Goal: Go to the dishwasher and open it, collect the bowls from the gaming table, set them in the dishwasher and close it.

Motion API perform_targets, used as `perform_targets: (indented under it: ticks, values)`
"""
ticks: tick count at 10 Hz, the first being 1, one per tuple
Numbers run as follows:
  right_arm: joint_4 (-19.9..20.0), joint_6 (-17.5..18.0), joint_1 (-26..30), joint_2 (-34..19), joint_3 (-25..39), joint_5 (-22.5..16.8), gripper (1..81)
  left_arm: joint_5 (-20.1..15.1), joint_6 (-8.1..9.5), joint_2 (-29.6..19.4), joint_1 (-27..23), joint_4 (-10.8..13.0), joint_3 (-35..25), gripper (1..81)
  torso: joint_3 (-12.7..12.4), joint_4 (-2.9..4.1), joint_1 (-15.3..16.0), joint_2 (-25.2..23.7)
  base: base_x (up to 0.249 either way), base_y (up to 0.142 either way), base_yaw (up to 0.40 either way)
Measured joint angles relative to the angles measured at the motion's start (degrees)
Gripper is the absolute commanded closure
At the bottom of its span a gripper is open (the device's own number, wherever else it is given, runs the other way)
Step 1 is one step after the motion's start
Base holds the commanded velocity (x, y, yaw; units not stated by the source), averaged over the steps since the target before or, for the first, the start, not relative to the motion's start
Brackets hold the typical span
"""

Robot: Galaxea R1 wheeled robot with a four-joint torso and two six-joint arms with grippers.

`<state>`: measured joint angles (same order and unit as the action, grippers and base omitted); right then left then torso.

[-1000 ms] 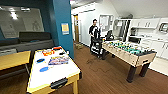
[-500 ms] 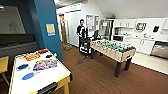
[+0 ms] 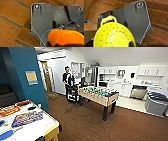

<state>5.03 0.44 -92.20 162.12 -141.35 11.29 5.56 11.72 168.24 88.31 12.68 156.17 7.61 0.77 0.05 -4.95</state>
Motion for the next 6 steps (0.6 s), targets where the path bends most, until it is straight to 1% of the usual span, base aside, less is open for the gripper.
perform_targets:
  ticks: [6]
  values:
    - [0.0,0.0,0.0,0.0,0.0,0.0,81.1,-0.2,0.00,0.2,0.0,0.0,0.0,81.1,0.0,0.00,0.0,0.0,0.000,0.000,-0.400]
